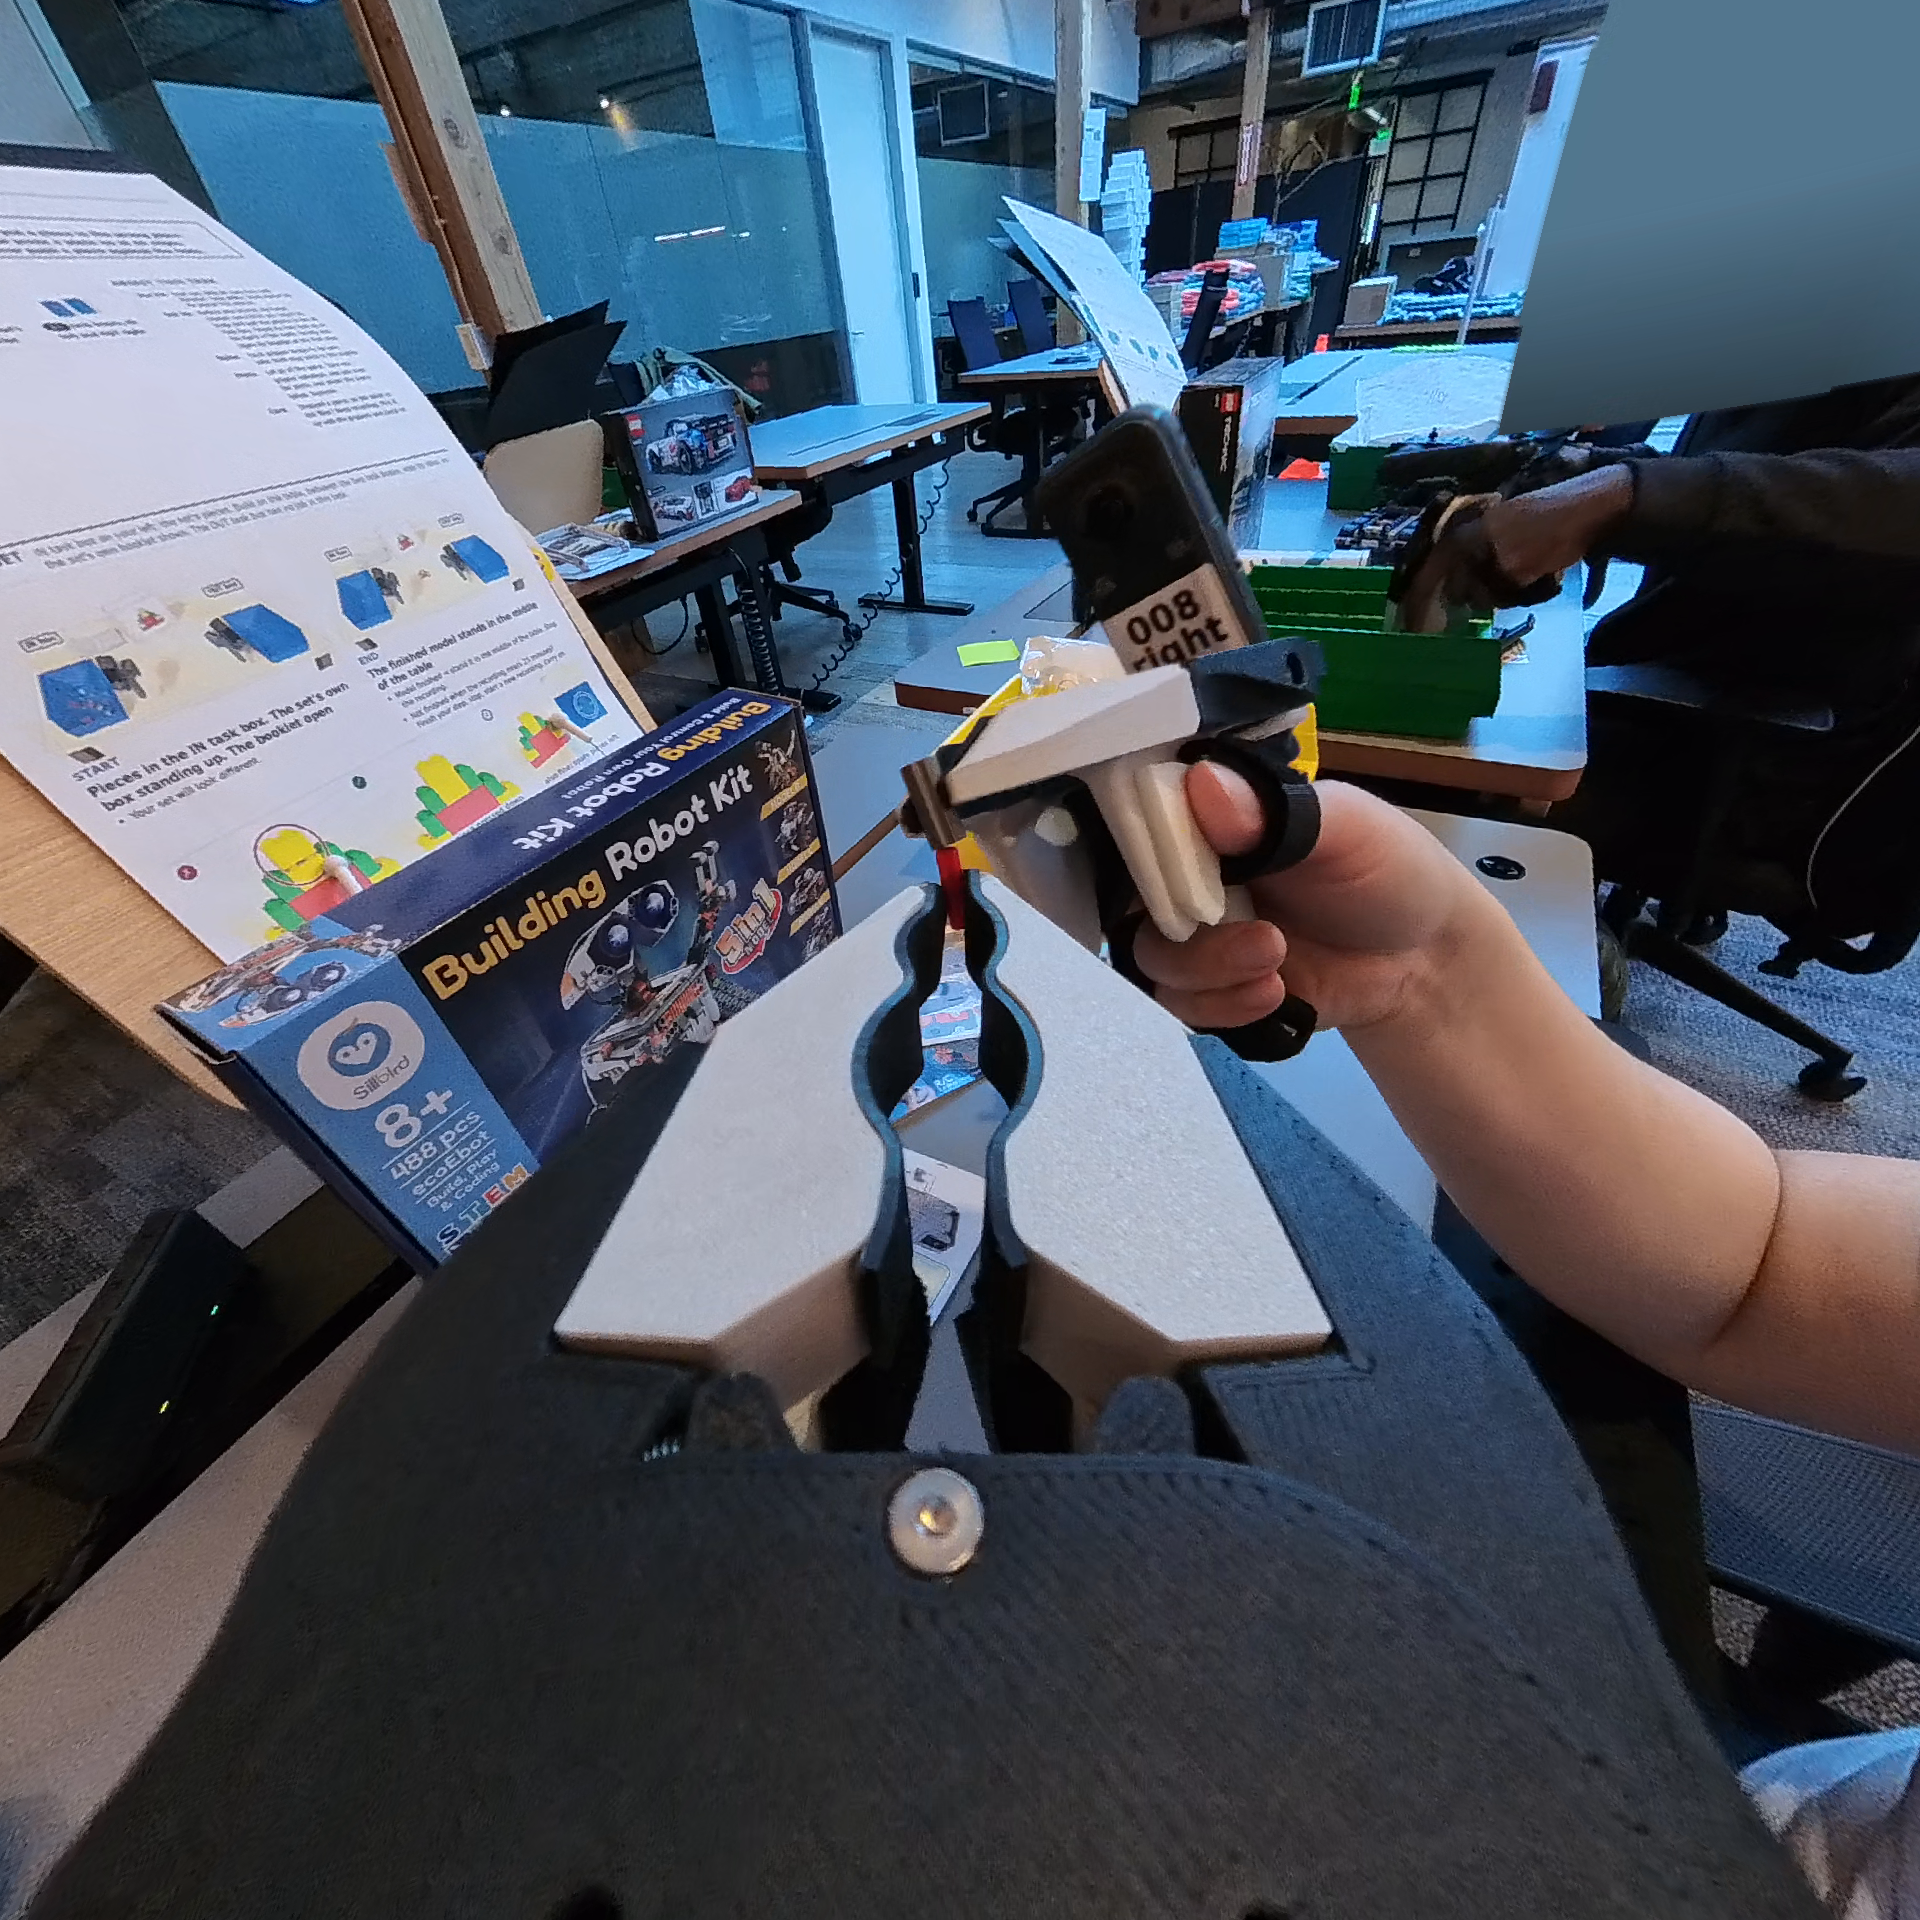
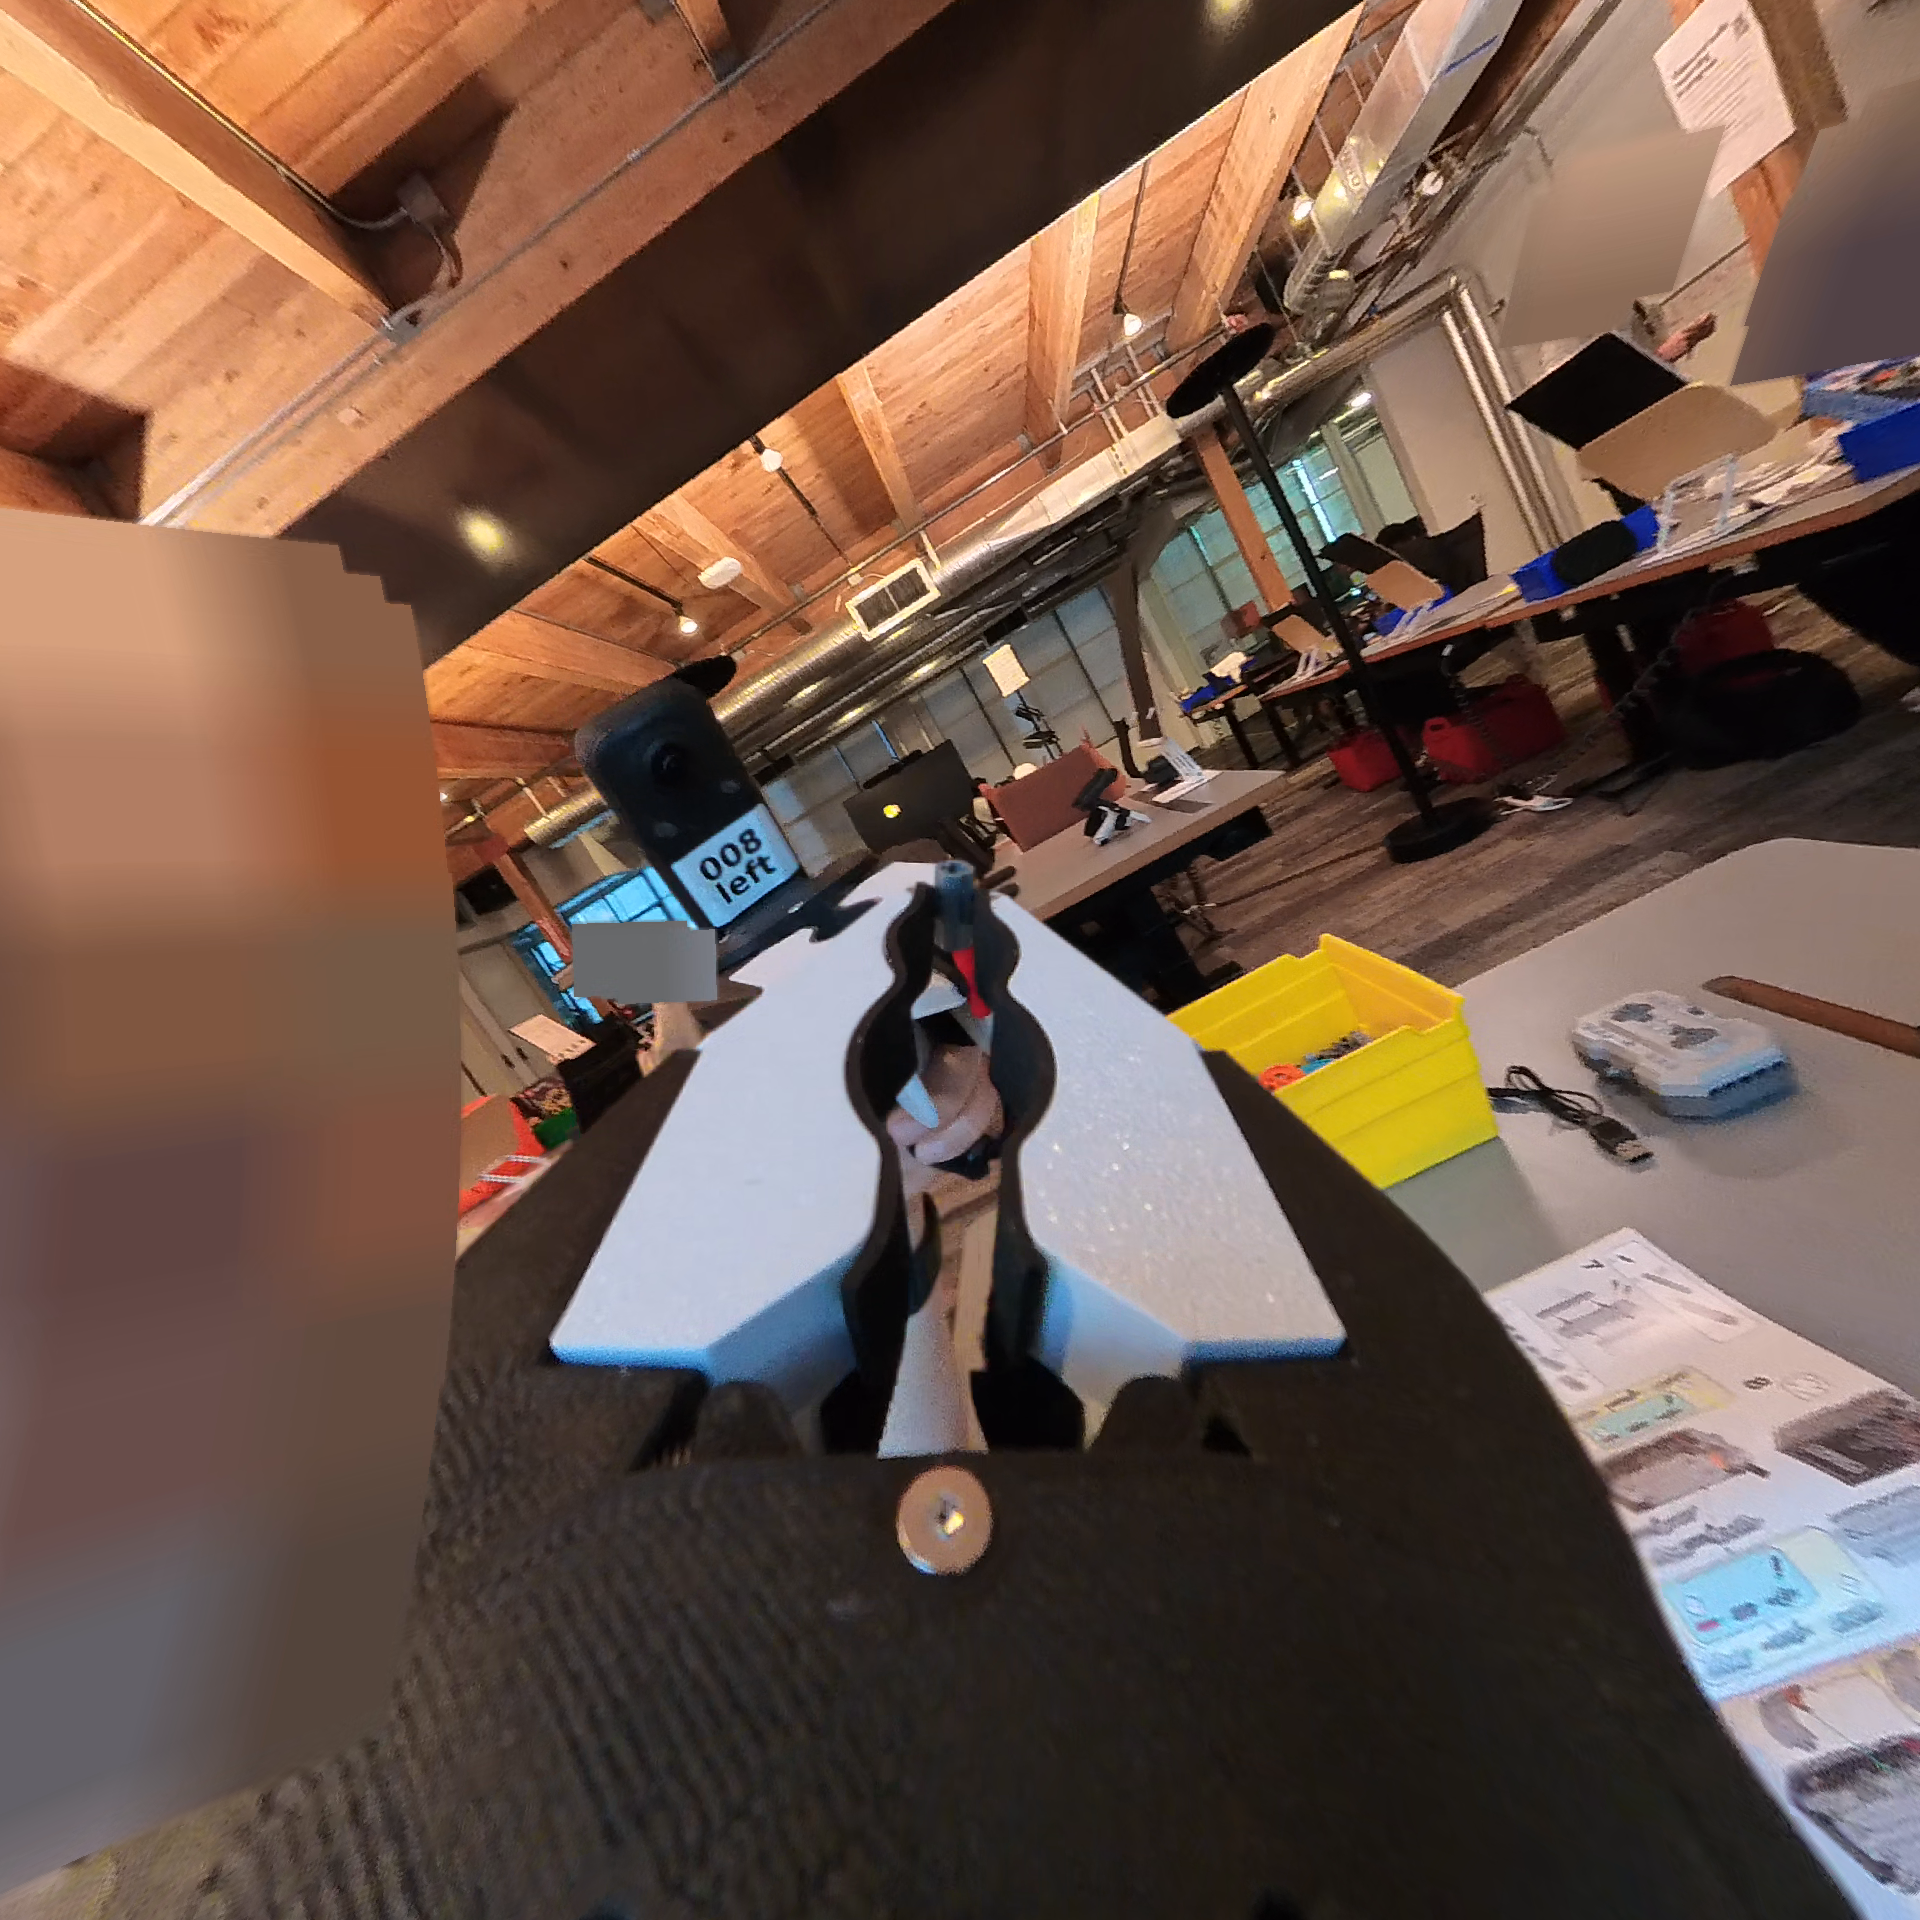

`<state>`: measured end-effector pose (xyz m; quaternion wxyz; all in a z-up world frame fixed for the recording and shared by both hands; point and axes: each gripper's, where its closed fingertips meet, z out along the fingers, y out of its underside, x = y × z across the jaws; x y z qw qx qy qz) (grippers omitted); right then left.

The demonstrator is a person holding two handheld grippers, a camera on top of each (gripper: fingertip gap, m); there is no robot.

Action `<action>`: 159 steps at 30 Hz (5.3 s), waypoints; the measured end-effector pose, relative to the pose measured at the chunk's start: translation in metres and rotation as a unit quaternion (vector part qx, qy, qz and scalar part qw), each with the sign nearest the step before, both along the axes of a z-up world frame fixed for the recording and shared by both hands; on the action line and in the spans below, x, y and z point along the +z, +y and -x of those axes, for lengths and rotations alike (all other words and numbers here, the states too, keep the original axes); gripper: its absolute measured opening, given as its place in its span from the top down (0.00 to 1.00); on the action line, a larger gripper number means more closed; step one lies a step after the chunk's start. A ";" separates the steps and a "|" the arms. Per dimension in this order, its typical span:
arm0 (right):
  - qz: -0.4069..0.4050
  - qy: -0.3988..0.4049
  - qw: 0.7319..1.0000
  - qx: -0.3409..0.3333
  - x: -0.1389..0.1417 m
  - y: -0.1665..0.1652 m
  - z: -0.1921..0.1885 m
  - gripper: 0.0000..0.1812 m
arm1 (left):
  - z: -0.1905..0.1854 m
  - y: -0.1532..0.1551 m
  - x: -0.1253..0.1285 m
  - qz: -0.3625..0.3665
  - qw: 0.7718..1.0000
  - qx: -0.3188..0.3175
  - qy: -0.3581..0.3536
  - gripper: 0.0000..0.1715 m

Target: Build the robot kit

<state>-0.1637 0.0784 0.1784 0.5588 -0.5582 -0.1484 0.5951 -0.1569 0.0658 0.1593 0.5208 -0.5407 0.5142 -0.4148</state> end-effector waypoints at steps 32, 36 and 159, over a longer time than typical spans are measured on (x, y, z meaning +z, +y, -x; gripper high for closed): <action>-0.040 -0.181 0.979 -0.079 -0.026 0.007 -0.005 0.97 | -0.008 0.009 -0.023 -0.087 0.992 0.039 0.087 1.00; -0.037 -0.181 0.980 -0.077 -0.027 0.007 -0.006 0.97 | -0.009 0.009 -0.024 -0.086 0.992 0.037 0.088 1.00; -0.484 -0.482 0.670 -0.292 -0.030 -0.014 0.027 0.85 | 0.010 -0.017 -0.010 0.265 0.917 -0.293 -0.053 0.97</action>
